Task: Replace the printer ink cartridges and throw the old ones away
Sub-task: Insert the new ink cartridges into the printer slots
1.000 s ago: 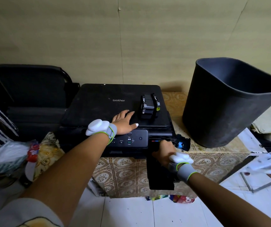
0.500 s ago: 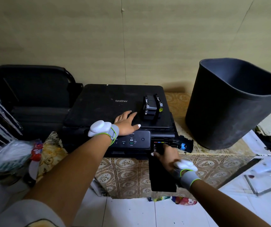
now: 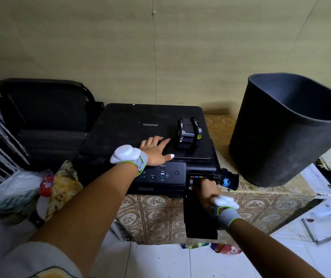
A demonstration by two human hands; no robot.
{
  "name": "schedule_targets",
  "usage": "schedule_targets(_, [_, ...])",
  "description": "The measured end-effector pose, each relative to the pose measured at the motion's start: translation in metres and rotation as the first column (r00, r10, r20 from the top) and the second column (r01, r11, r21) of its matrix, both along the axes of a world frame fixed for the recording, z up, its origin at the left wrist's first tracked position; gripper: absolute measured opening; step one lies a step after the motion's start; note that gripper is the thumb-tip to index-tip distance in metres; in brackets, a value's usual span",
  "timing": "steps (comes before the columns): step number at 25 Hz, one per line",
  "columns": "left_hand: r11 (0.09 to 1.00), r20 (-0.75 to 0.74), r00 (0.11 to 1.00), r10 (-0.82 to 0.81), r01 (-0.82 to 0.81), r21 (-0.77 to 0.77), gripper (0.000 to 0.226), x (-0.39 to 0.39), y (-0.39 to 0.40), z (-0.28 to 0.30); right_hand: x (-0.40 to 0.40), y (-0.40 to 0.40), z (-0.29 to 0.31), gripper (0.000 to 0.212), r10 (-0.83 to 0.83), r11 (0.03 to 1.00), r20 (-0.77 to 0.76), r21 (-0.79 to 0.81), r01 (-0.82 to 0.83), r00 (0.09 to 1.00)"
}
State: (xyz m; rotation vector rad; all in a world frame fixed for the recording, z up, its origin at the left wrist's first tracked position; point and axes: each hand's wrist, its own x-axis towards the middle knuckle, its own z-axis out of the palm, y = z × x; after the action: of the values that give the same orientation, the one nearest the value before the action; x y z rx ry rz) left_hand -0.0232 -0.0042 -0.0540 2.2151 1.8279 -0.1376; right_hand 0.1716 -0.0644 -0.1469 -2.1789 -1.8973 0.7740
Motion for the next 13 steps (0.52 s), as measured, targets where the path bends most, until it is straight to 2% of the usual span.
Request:
schedule_targets(6, [1.000,0.038,0.999,0.002,-0.002,-0.011,0.068,-0.001,-0.002,-0.001,-0.001,-0.001,-0.007,0.042,-0.020,1.000,0.023,0.005,0.020,1.000])
schedule_targets(13, [0.999,-0.077,0.996,-0.046,0.047,0.009,0.067,0.004,0.000,0.009,-0.001,0.005,-0.002,0.046,-0.022,1.000,0.038,-0.013,0.022,0.999])
